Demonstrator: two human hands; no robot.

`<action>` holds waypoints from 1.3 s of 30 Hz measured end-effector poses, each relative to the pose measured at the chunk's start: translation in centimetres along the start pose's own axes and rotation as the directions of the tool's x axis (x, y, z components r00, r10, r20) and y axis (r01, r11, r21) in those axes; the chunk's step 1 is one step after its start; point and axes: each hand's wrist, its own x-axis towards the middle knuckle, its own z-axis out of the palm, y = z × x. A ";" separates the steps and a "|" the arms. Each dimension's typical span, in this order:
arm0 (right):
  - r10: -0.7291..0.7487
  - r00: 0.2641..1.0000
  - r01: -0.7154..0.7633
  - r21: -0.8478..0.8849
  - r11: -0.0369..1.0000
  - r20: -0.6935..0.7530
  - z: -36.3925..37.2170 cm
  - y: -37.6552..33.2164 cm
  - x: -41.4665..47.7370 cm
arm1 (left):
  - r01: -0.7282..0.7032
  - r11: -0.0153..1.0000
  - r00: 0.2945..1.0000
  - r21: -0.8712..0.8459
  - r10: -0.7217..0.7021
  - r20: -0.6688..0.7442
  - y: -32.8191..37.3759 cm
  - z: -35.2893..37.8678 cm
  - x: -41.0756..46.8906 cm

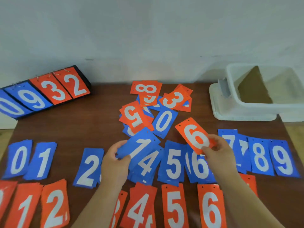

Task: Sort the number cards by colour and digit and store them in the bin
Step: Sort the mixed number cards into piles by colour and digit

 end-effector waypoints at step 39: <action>-0.145 0.882 0.428 -0.633 0.645 0.449 -9.4 16.6 -9.6 | 0.038 0.990 0.998 -0.135 -0.043 -0.037 -9.0 3.0 -24.1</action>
